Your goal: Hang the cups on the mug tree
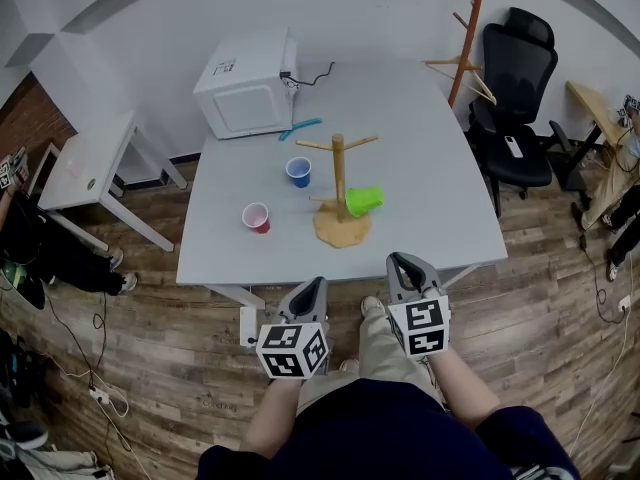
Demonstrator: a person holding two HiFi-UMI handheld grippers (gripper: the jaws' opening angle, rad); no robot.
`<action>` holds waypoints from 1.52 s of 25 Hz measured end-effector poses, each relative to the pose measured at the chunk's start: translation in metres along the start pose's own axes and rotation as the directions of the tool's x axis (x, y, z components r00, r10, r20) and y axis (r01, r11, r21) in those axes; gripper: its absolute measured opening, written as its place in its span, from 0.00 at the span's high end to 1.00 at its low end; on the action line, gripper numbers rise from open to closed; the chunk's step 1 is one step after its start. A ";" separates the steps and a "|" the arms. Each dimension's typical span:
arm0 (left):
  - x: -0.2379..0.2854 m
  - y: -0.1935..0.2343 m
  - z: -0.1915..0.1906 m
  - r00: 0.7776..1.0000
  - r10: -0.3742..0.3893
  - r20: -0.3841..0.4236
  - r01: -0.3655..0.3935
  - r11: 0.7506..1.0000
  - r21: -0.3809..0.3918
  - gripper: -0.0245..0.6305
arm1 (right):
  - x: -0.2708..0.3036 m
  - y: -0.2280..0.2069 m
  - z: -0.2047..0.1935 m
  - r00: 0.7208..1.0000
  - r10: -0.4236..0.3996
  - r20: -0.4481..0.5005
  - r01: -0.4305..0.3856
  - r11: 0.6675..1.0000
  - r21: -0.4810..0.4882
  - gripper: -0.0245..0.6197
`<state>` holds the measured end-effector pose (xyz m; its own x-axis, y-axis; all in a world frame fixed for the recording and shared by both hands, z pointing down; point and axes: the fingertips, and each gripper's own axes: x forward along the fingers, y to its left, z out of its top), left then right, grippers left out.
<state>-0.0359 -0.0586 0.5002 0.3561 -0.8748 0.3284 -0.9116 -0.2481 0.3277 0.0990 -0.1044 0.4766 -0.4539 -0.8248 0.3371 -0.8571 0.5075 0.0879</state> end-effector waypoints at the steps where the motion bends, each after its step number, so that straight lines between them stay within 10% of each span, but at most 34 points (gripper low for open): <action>1: 0.000 0.000 0.001 1.000 0.000 0.003 0.000 1.000 -0.004 0.94 | 0.000 0.000 0.000 1.000 0.001 -0.001 -0.001 1.000 -0.001 0.91; 28: 0.014 0.084 0.015 0.985 0.172 0.024 -0.170 0.982 -0.077 0.93 | 0.039 0.005 0.010 0.996 0.081 -0.033 -0.081 0.997 0.002 0.91; 38: 0.047 0.146 0.016 0.947 0.320 0.034 -0.314 0.942 -0.118 0.57 | 0.073 -0.021 0.031 0.989 0.149 -0.026 -0.149 0.989 -0.014 0.91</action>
<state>-0.1558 -0.1426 0.5490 0.0382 -0.9219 0.3856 -0.9463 0.0906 0.3104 0.0767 -0.1830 0.4700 -0.5696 -0.7334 0.3711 -0.7763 0.6284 0.0503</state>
